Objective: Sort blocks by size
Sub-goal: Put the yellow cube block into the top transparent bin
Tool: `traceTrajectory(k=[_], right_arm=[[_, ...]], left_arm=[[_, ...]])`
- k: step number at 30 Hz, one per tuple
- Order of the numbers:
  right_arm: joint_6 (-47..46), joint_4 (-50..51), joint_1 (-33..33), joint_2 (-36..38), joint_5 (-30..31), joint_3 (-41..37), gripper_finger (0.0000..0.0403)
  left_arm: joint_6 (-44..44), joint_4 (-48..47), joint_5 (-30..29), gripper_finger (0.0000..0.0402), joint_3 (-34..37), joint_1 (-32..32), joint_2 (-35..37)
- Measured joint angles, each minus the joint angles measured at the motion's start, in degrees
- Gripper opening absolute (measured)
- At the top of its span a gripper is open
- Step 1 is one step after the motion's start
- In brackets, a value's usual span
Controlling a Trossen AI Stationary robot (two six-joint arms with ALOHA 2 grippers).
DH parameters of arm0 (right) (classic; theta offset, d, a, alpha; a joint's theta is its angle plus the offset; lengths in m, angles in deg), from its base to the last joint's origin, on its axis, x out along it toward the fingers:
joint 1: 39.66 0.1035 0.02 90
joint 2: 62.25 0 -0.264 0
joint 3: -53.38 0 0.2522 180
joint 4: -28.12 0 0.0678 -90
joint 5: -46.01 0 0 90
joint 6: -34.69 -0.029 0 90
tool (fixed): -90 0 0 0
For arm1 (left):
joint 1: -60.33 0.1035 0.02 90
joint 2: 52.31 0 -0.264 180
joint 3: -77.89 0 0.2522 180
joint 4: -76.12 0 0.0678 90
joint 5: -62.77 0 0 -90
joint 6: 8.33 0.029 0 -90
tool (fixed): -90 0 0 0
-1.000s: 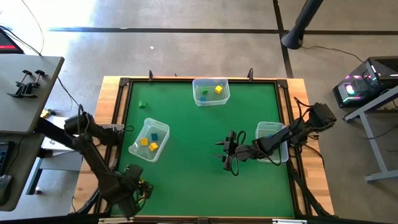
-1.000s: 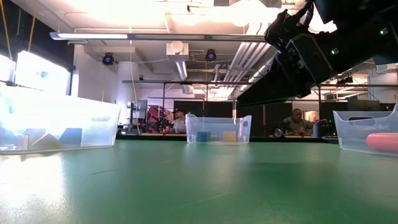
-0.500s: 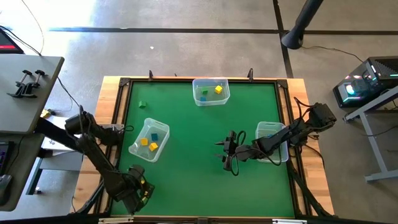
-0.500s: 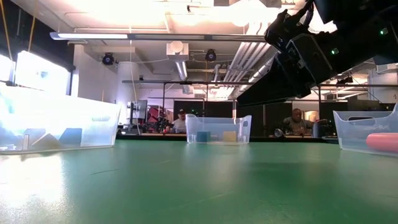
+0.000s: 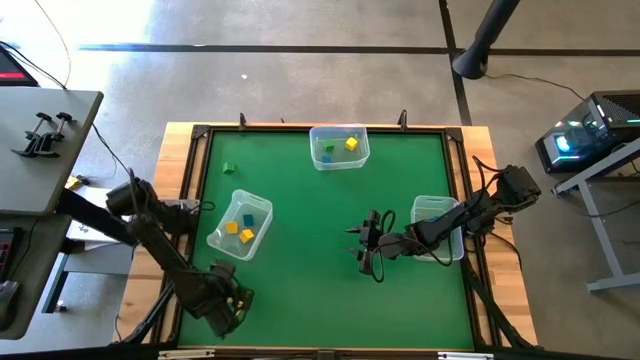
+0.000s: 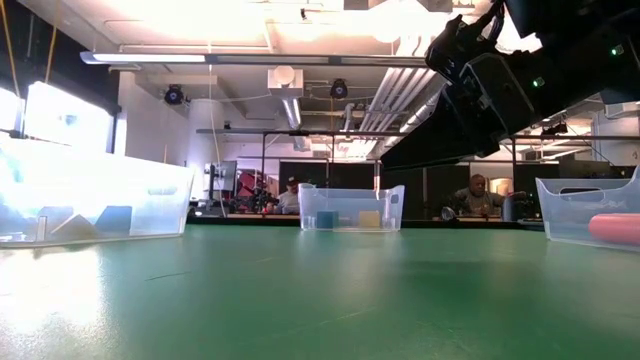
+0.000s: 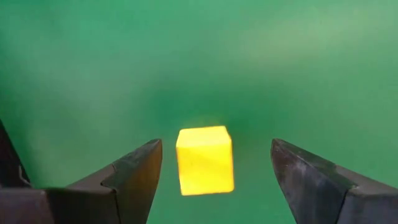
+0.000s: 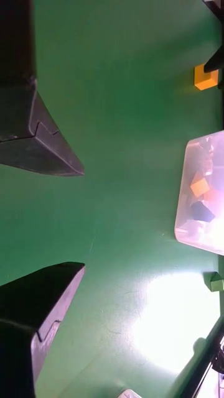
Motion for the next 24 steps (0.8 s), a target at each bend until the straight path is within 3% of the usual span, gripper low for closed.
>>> traceTrajectory(k=[7,14,24], right_arm=[[0.02,0.0,0.0,0.0,0.0,0.0,0.0234],[0.05,0.0,0.0,0.0,0.0,0.0,0.0234],[0.04,0.04,0.0,0.0,0.0,0.0,0.0234]], left_arm=[[1.99,0.04,4.11,0.0286,0.0,1.88,-0.04],[2.0,0.18,4.25,0.0266,0.01,1.89,-0.04],[1.59,11.29,4.39,0.0238,6.58,1.97,-0.09]])
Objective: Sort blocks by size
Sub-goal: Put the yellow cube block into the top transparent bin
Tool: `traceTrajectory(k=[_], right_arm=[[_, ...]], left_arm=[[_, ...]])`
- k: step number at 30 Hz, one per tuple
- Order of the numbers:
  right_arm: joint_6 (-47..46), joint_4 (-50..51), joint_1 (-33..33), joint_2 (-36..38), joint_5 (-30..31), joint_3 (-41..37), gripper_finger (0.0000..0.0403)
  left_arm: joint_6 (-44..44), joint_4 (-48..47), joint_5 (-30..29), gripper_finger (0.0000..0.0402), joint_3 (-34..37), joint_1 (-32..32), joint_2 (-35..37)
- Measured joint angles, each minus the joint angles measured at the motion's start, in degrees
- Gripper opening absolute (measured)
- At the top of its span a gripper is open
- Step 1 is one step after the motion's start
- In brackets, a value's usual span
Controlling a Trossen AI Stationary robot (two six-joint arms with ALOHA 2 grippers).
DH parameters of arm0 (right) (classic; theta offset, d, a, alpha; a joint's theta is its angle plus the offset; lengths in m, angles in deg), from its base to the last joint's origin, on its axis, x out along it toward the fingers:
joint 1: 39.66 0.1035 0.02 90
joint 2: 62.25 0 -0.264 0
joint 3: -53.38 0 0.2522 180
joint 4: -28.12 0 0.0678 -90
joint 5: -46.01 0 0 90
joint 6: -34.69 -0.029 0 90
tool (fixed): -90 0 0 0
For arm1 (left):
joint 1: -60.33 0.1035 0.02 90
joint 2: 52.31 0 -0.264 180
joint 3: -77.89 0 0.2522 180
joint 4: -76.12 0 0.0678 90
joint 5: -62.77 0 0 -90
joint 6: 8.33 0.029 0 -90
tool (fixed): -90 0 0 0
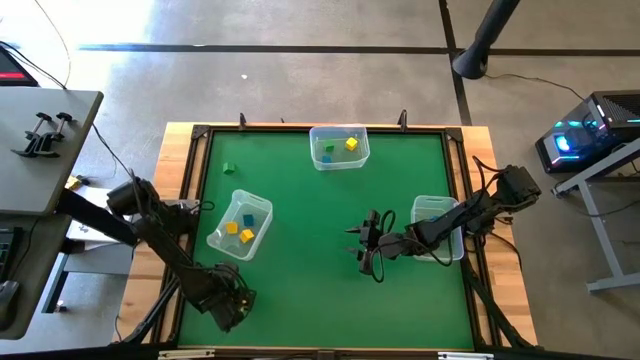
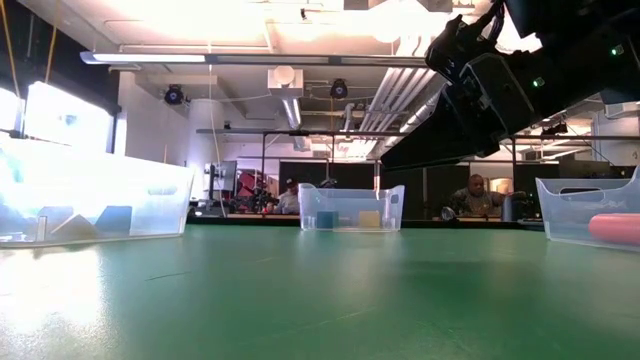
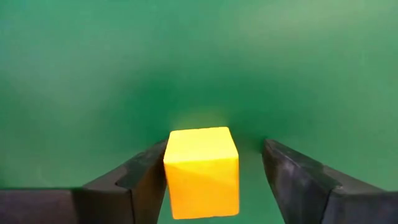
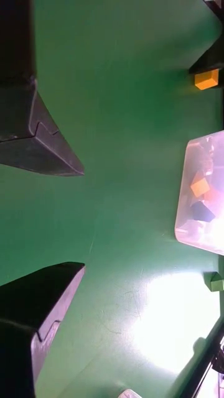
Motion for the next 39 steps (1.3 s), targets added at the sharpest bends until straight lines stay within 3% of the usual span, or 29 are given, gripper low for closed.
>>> traceTrajectory(k=[8,17,20,30,33,39], right_arm=[[-0.04,-0.03,0.0,0.0,0.0,0.0,0.0234],[-0.07,-0.04,0.0,0.0,0.0,0.0,0.0234],[-0.48,-0.07,0.0,0.0,0.0,0.0,0.0234],[2.24,-1.51,0.2,0.0,-0.77,0.0,0.0234],[3.25,-1.51,0.19,0.0,-3.3,0.0,0.0234],[9.12,-3.42,1.17,0.02,-6.3,0.0,0.0234]], left_arm=[[0.13,0.86,2.04,0.0206,0.68,0.04,0.13],[0.75,1.26,3.21,0.0107,0.77,0.44,1.16],[2.24,1.21,1.99,0.01,0.81,0.72,2.72],[13.54,5.43,-17.56,0.01,0.91,3.54,5.79],[20.1,13.1,-23.17,0.0101,2.62,5.8,5.59],[37.06,35.77,-28.69,0.0103,8.75,11.74,3.78]])
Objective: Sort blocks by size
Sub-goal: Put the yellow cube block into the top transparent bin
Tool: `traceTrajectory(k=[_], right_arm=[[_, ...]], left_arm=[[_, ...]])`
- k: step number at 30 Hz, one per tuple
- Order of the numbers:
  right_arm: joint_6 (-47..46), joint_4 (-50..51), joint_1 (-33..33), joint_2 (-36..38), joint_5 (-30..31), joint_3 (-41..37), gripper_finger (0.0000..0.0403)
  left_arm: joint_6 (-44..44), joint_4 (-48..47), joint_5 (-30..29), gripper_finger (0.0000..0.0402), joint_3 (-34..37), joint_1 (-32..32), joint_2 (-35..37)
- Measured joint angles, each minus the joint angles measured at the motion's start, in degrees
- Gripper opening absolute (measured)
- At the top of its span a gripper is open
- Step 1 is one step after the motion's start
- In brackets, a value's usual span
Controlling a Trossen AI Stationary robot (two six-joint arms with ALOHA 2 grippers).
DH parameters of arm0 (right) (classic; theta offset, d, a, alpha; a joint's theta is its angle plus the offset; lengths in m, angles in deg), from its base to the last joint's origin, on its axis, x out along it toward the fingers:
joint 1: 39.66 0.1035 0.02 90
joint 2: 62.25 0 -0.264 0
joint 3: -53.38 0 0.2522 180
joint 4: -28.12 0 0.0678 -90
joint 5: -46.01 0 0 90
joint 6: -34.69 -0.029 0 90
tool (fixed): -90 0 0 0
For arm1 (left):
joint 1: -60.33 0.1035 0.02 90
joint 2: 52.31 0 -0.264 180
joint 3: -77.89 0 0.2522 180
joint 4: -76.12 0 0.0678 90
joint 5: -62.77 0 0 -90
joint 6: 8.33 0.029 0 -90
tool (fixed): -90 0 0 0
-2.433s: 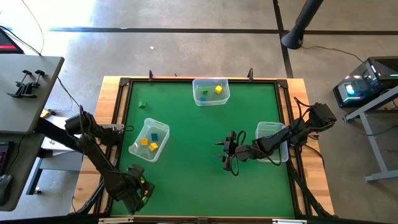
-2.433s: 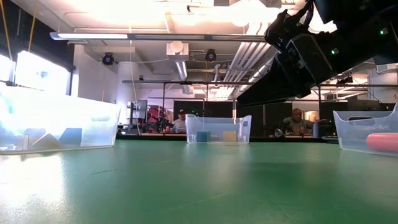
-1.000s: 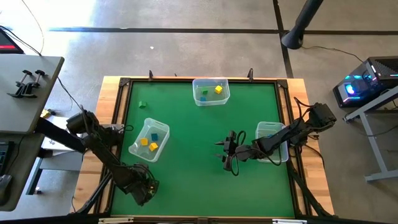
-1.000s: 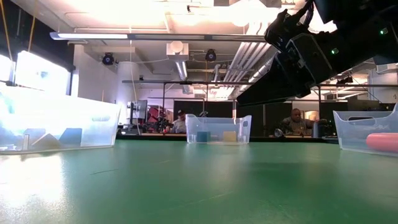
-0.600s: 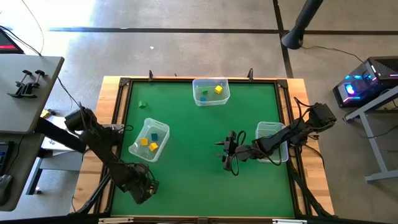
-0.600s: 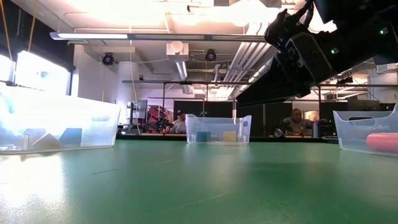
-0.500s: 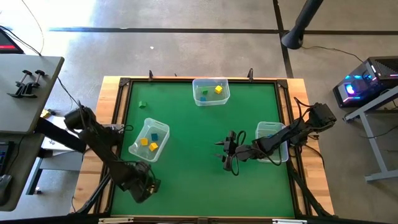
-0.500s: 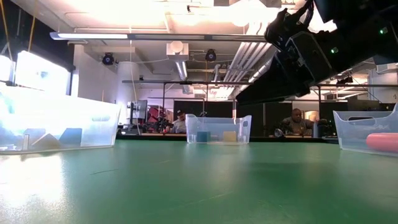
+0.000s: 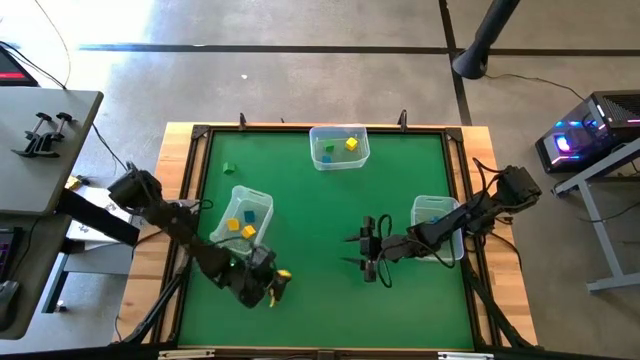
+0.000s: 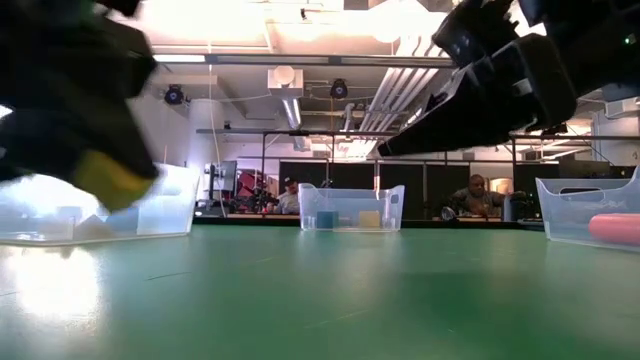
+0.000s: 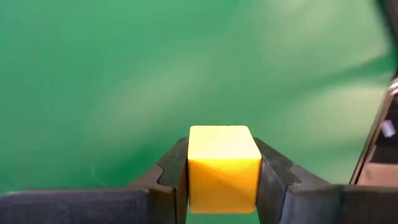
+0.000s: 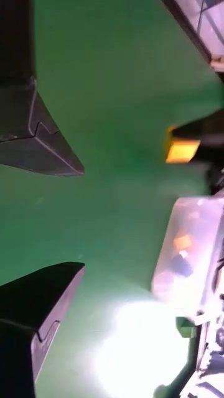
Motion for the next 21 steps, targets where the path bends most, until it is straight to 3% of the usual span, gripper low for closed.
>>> traceTrajectory(k=[6,12,17,21], right_arm=[[1.07,-1.52,0.09,-0.15,0.03,0.0,0.0234],[2.56,-3.11,0.9,-0.2,-0.01,0.0,0.0234],[12.76,-8.4,3.39,-0.17,0.13,0.0,0.0234],[24.77,-10.53,4.77,-0.07,1.46,0.54,0.0234]], left_arm=[[14.45,21.24,-1.63,0.0103,5.46,6.23,-3.44],[29.75,39.27,-0.88,0.0103,6.35,11.27,-7.71],[41.21,55.79,0.75,0.0103,6.18,14.8,-10.35],[47.18,63.62,2.05,0.0103,6.1,16.9,-10.47]])
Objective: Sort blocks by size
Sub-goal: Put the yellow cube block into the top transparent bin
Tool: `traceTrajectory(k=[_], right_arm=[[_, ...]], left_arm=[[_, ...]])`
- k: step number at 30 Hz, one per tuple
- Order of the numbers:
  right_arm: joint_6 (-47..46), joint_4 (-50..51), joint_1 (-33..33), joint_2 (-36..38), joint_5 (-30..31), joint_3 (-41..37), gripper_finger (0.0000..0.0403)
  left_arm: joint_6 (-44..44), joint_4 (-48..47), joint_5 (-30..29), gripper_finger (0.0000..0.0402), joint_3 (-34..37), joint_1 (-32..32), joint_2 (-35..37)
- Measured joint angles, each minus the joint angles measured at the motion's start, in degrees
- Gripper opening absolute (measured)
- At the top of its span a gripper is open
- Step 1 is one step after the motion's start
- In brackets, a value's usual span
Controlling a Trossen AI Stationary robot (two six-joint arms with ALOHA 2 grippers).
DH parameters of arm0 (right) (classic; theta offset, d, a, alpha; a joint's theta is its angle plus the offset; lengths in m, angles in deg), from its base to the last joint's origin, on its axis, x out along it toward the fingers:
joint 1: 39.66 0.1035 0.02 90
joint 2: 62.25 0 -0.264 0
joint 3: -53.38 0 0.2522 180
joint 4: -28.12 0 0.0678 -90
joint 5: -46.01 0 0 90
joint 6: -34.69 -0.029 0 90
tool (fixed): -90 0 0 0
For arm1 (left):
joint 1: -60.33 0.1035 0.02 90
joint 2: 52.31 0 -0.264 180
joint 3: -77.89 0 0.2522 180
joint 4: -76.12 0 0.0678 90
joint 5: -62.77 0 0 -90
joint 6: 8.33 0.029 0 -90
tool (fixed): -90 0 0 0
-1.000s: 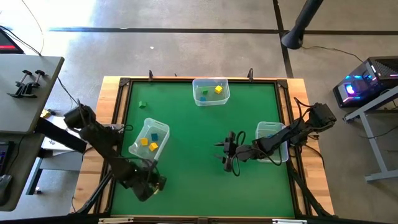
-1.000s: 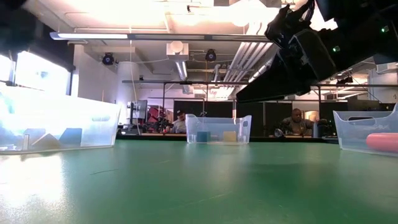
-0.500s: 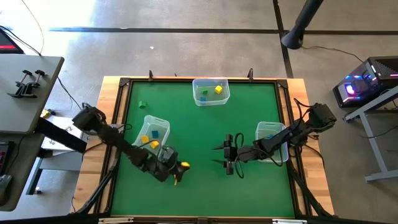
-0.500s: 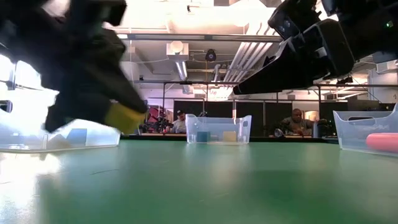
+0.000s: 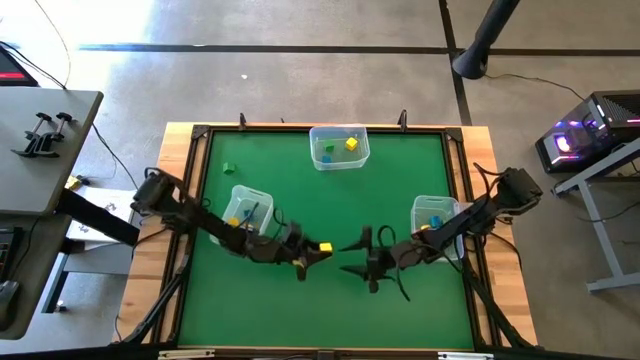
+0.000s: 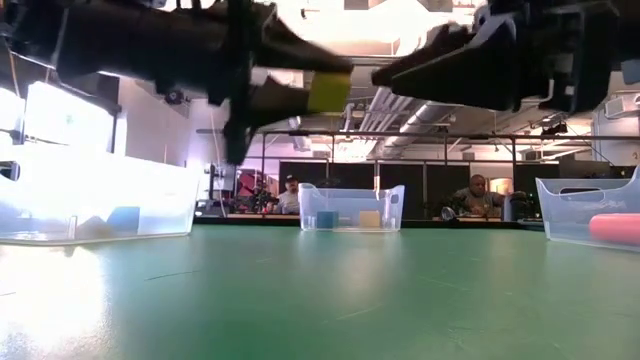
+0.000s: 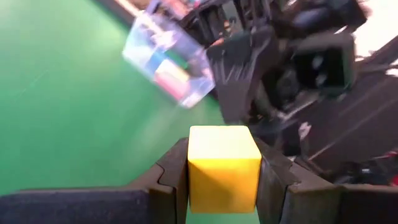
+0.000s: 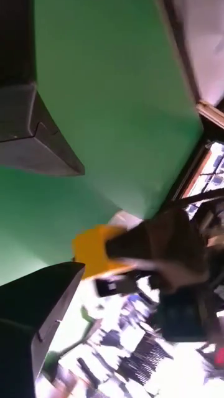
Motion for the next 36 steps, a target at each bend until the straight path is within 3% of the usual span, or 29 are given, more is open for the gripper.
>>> traceTrajectory(k=[5,12,26,30,36], right_arm=[[10.42,0.03,0.21,0.0,0.3,2.48,0.0234],[17.64,1.61,0.24,0.0,9.75,7.26,0.0233],[19.6,9.63,0.06,0.09,6.83,12.37,0.0231],[18.95,10.8,0.06,0.09,6.51,12.37,0.0208],[15.43,10.98,0.06,0.09,5.31,12.35,0.0141]], left_arm=[[4.94,6.69,5.14,0.0103,-0.03,1.5,-0.02],[6.97,9.52,6.28,0.0103,-0.03,1.77,0.11],[9.97,9.36,10.9,0.0103,-2.41,1.7,-0.02],[9.97,9.3,11.25,0.0103,-2.65,1.7,-0.02],[9.19,9.24,10.94,0.0116,-2.65,1.66,-0.02]])
